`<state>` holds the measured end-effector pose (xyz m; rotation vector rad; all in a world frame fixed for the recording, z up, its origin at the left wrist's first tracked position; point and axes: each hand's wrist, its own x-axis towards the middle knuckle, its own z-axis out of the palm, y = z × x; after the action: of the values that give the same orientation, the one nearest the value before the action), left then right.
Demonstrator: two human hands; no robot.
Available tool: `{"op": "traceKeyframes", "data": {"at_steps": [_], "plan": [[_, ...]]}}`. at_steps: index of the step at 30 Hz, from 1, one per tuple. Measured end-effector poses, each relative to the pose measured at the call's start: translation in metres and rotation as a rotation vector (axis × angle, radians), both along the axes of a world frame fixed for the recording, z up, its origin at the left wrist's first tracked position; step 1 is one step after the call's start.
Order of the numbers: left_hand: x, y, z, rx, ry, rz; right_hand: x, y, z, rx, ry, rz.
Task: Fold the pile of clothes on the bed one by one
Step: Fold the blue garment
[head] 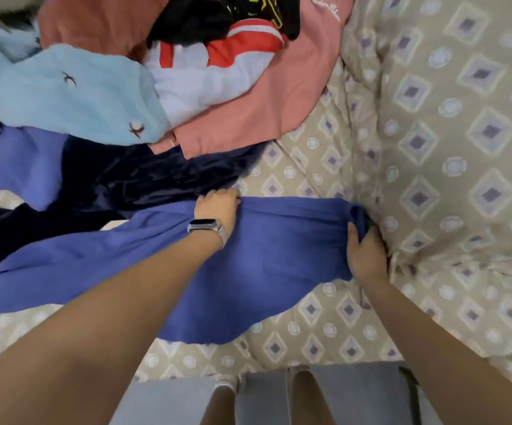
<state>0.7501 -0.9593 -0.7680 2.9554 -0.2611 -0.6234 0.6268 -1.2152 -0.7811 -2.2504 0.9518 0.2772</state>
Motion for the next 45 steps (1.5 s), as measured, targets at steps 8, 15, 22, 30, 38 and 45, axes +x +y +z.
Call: {"op": "traceKeyframes", "data": {"at_steps": [8, 15, 22, 30, 38, 45], "plan": [[-0.046, -0.013, 0.002, -0.315, -0.299, -0.282, 0.0, 0.035, 0.015, -0.405, -0.243, 0.351], [-0.108, -0.01, -0.019, -0.158, -0.148, -0.484, 0.003, 0.041, -0.006, -0.423, -0.224, 1.127], [-0.159, 0.021, -0.03, 0.087, 0.174, -0.2, 0.006, -0.004, -0.012, -0.411, 0.081, 0.956], [-0.139, 0.048, -0.023, 0.076, 0.16, -0.18, 0.017, 0.028, 0.008, -0.316, 0.011, 0.781], [-0.102, 0.131, -0.012, 0.173, -0.013, -0.092, 0.022, 0.112, 0.007, -0.232, 0.0, 1.134], [-0.085, 0.251, -0.001, 0.267, 0.055, 0.301, 0.044, 0.088, 0.0, -0.24, 0.291, 0.917]]}}
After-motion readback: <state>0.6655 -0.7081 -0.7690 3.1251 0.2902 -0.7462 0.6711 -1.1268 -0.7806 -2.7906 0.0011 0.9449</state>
